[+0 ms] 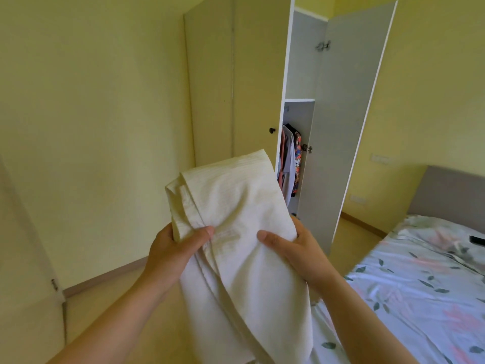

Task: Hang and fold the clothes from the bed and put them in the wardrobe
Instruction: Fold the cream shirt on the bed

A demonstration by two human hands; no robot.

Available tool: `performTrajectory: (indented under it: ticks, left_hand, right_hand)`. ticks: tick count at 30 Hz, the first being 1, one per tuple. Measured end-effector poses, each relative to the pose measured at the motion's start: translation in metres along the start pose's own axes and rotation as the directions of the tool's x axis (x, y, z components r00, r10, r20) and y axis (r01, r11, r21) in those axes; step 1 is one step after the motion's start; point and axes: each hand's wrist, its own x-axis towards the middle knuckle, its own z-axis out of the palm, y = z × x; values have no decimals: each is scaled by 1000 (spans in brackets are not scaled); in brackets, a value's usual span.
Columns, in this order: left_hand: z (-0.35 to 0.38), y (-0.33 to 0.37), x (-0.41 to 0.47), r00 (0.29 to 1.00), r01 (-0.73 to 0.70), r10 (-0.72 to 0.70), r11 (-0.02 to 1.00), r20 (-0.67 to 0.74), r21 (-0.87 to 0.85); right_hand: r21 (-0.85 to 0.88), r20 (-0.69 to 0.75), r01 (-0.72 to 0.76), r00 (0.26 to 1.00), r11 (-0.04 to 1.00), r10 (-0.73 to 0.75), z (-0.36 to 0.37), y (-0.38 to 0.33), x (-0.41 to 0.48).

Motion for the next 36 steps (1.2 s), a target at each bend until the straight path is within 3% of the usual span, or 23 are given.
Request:
performTrajectory:
  ticks: [18, 28, 36]
  left_hand:
    - [16, -51, 246, 981, 61, -65, 998, 183, 26]
    - [21, -94, 394, 899, 34, -29, 999, 437, -3]
    - [75, -102, 458, 780, 82, -31, 995, 625, -53]
  right_hand:
    - [-54, -234, -36, 972, 998, 23, -4, 57, 219]
    - [-84, -508, -129, 859, 988, 69, 17, 86, 315]
    - [-135, -713, -221, 699, 966, 60, -1, 81, 332]
